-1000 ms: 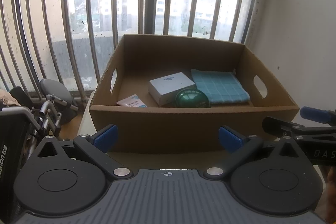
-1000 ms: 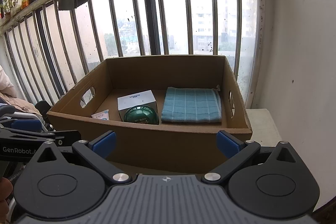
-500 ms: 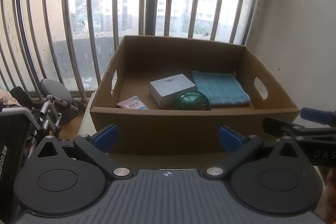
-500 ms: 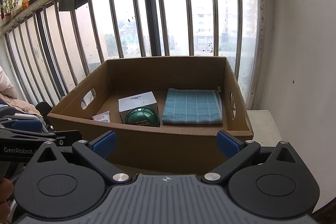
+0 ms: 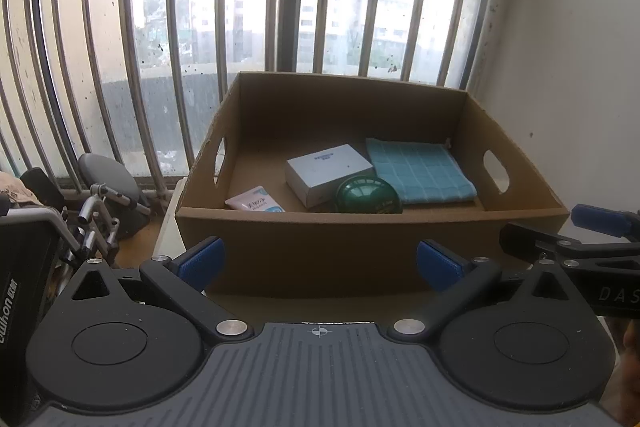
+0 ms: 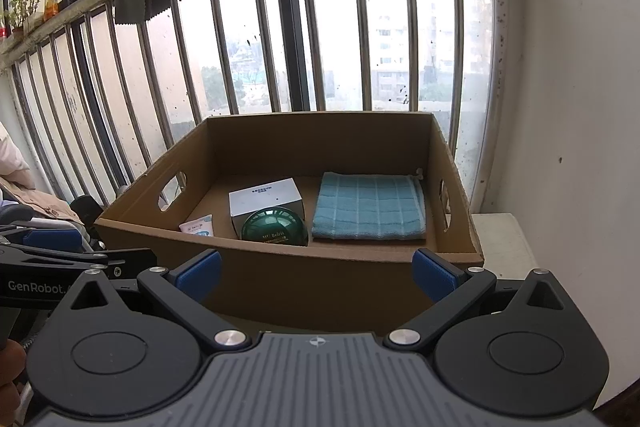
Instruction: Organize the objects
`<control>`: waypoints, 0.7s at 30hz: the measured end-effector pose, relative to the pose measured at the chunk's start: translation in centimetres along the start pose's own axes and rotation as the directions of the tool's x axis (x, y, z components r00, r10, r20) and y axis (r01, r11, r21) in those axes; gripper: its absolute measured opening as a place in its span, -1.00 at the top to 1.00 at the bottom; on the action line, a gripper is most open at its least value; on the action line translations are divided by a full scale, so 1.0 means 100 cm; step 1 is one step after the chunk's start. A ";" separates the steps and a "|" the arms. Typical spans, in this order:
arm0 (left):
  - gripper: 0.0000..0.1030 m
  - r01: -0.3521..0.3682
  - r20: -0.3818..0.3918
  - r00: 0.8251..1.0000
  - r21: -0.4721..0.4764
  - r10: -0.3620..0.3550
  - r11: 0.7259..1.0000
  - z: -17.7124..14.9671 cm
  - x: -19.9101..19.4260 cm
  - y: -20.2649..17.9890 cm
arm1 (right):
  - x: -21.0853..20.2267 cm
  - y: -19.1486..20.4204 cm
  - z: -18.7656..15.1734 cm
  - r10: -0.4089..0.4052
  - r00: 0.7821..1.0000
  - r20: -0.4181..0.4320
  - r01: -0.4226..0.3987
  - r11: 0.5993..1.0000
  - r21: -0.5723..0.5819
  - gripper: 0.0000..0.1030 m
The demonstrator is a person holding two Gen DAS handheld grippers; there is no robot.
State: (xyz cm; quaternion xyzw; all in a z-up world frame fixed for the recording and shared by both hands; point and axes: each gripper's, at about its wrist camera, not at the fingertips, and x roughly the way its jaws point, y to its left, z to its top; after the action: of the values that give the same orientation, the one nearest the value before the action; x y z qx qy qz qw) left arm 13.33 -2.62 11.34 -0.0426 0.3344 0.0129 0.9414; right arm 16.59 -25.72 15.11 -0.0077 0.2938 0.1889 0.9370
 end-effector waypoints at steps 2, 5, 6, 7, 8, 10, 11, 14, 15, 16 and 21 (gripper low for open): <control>-0.99 -0.001 0.000 1.000 0.000 0.001 1.000 0.000 -0.001 0.000 | 0.000 0.000 0.000 0.002 1.000 -0.001 -0.002 1.000 0.002 -1.00; -0.99 -0.002 0.000 1.000 0.000 0.002 1.000 0.000 -0.002 -0.001 | 0.000 0.000 0.000 0.003 1.000 -0.001 -0.003 1.000 0.003 -1.00; -0.99 -0.002 0.000 1.000 0.000 0.002 1.000 0.000 -0.002 -0.001 | 0.000 0.000 0.000 0.003 1.000 -0.001 -0.003 1.000 0.003 -1.00; -0.99 -0.002 0.000 1.000 0.000 0.002 1.000 0.000 -0.002 0.000 | 0.000 0.000 0.000 0.003 1.000 -0.001 -0.003 1.000 0.003 -1.00; -0.99 -0.002 0.001 1.000 0.000 0.002 1.000 0.000 -0.002 0.000 | 0.000 0.000 0.000 0.003 1.000 -0.001 -0.003 1.000 0.003 -1.00; -0.99 -0.003 0.002 1.000 0.001 0.003 1.000 0.000 -0.002 -0.001 | 0.000 0.000 0.000 0.003 1.000 -0.001 -0.003 1.000 0.004 -1.00; -0.99 -0.003 0.001 1.000 0.000 0.003 1.000 0.000 -0.002 -0.001 | 0.000 0.000 0.000 0.003 1.000 -0.001 -0.003 1.000 0.004 -1.00; -0.99 -0.004 0.001 1.000 0.000 0.004 1.000 0.000 -0.002 -0.001 | 0.000 0.000 0.000 0.003 1.000 -0.002 -0.003 1.000 0.004 -1.00; -0.99 -0.003 0.001 1.000 0.000 0.003 1.000 0.000 -0.002 -0.001 | 0.000 -0.001 0.000 0.004 1.000 -0.002 -0.003 1.000 0.005 -1.00; -0.99 -0.004 0.001 1.000 0.000 0.004 1.000 0.000 -0.002 -0.001 | 0.000 -0.001 0.000 0.003 1.000 -0.003 -0.003 1.000 0.005 -1.00; -0.99 -0.004 0.000 1.000 -0.002 0.004 1.000 0.000 -0.003 -0.001 | 0.000 -0.001 0.000 0.004 1.000 -0.002 -0.004 1.000 0.005 -1.00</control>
State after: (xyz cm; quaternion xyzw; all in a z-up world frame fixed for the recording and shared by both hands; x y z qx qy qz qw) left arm 13.14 -2.76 11.54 -0.0430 0.3344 0.0149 0.9413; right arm 16.66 -25.78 15.10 -0.0049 0.2952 0.1897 0.9364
